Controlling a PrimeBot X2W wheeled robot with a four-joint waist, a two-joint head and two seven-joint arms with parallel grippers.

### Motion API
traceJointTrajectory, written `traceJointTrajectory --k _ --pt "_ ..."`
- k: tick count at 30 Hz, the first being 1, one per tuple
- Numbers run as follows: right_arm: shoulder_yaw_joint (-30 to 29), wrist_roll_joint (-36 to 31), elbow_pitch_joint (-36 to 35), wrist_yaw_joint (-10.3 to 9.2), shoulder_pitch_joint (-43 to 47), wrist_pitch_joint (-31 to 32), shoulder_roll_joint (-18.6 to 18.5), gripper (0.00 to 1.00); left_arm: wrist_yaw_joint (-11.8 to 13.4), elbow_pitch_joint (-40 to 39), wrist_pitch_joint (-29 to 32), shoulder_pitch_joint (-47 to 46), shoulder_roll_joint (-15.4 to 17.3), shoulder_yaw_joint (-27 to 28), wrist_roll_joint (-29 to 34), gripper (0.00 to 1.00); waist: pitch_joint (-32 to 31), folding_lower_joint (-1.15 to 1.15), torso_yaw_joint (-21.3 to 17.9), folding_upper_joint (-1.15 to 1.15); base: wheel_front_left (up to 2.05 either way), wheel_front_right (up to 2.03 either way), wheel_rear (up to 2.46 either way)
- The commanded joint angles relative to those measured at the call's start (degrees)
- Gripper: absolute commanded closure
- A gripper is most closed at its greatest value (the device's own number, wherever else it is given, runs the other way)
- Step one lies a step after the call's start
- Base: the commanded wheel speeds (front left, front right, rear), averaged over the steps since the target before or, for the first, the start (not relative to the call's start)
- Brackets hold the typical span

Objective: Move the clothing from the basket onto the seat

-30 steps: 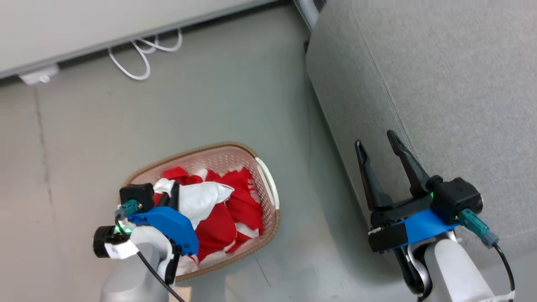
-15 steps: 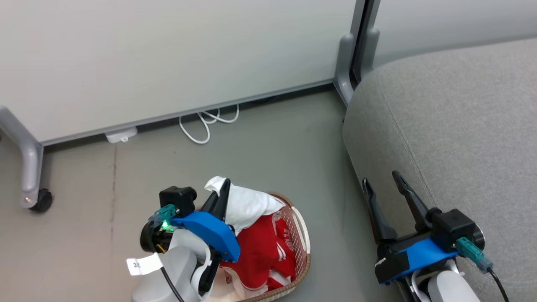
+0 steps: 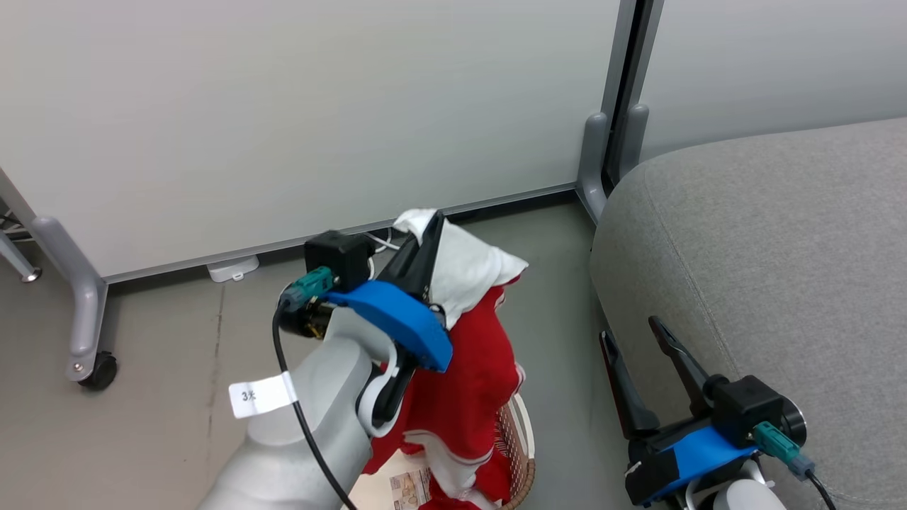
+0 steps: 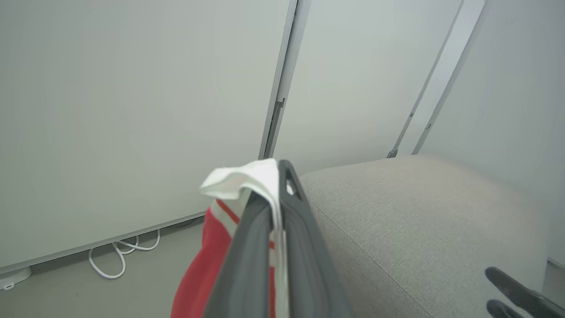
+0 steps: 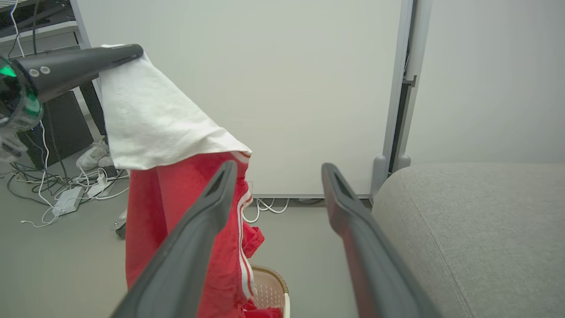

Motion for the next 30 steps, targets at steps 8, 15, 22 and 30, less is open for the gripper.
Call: traceJointTrajectory --k 8,15,22,30 --pt "1.28 0.19 0.19 0.01 0.91 0.51 -0.13 0.0 2.28 -2.7 -0.03 -4.9 0.02 -3.35 -3.4 1.0 -0.7 0.01 -0.33 0.0 0.0 0.0 0.0" --pt "2.09 -0.16 -0.19 0.01 0.99 1.2 -0.13 0.0 3.59 -4.3 -0.1 -7.14 0.01 -5.93 -5.89 1.0 -1.16 0.01 -0.6 0.0 0.0 0.0 0.0" --pt "3.24 -0.22 -0.27 0.01 0.91 1.72 -0.12 0.0 4.16 -4.62 -0.28 -6.86 0.02 -6.55 -5.86 1.0 -1.11 0.01 -1.12 0.0 0.0 0.0 0.0" --pt "4.91 -0.79 -0.63 0.01 -1.48 2.35 -0.13 0.0 4.41 -4.74 -0.29 -5.64 0.02 -6.16 -5.29 1.0 -0.51 0.01 -1.56 0.0 0.0 0.0 0.0"
